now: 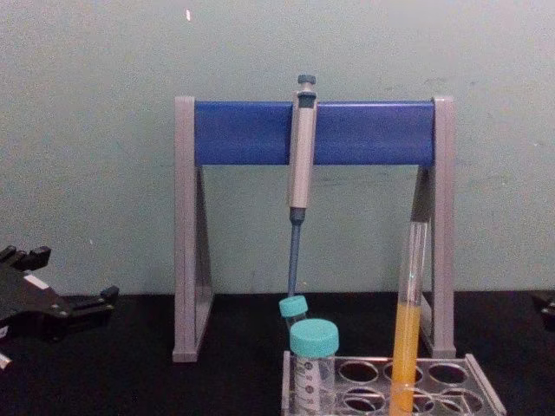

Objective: Pick up the test tube from the test tube rack, shake it, then place it back into the test tube rack.

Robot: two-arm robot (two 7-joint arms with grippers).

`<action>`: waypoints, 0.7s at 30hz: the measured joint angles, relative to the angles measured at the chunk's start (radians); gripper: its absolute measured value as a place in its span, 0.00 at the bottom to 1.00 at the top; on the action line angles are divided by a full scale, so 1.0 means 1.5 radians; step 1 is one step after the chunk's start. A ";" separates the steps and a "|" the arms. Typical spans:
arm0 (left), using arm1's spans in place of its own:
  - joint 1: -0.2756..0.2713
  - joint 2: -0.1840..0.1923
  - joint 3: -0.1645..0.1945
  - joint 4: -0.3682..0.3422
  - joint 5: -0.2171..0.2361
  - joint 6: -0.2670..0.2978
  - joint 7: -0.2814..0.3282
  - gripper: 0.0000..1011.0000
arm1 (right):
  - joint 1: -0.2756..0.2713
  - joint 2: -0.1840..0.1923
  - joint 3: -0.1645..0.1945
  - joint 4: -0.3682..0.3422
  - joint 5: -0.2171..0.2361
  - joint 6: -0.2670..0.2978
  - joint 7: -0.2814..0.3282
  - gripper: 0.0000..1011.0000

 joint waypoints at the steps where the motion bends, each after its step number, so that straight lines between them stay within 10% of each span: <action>1: 0.000 0.000 0.000 0.000 0.000 0.000 0.000 0.99 | 0.000 0.000 0.000 0.000 0.000 0.000 0.000 0.99; 21: 0.000 0.000 0.000 0.000 0.000 0.000 0.000 0.99 | -0.053 0.000 0.041 -0.068 0.045 0.033 0.053 0.99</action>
